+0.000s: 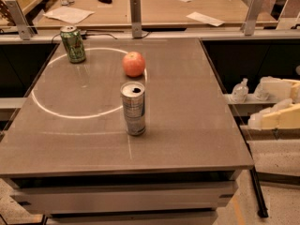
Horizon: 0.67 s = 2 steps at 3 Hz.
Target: Knock redbull can over
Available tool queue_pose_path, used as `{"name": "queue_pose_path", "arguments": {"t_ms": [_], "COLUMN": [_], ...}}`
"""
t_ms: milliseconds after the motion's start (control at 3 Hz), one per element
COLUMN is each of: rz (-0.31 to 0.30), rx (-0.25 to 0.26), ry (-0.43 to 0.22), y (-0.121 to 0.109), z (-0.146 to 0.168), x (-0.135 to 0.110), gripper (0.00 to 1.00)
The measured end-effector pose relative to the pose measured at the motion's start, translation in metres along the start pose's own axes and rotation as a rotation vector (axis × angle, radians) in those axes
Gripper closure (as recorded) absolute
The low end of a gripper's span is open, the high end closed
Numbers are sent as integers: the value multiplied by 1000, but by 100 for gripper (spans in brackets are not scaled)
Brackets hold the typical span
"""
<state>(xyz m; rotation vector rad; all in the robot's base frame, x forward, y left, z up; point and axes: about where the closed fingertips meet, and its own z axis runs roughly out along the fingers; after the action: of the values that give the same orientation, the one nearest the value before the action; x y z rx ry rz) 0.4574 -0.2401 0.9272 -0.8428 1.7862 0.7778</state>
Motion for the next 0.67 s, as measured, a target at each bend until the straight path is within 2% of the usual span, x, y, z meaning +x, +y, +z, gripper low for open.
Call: {"name": "queue_pose_path", "arguments": {"t_ms": [333, 667], "rz": [24, 27], "rx": [-67, -85], "ry": [-208, -232], "y": [19, 24], "z": [1, 4], "x": [-35, -44], "gripper": [0, 0]}}
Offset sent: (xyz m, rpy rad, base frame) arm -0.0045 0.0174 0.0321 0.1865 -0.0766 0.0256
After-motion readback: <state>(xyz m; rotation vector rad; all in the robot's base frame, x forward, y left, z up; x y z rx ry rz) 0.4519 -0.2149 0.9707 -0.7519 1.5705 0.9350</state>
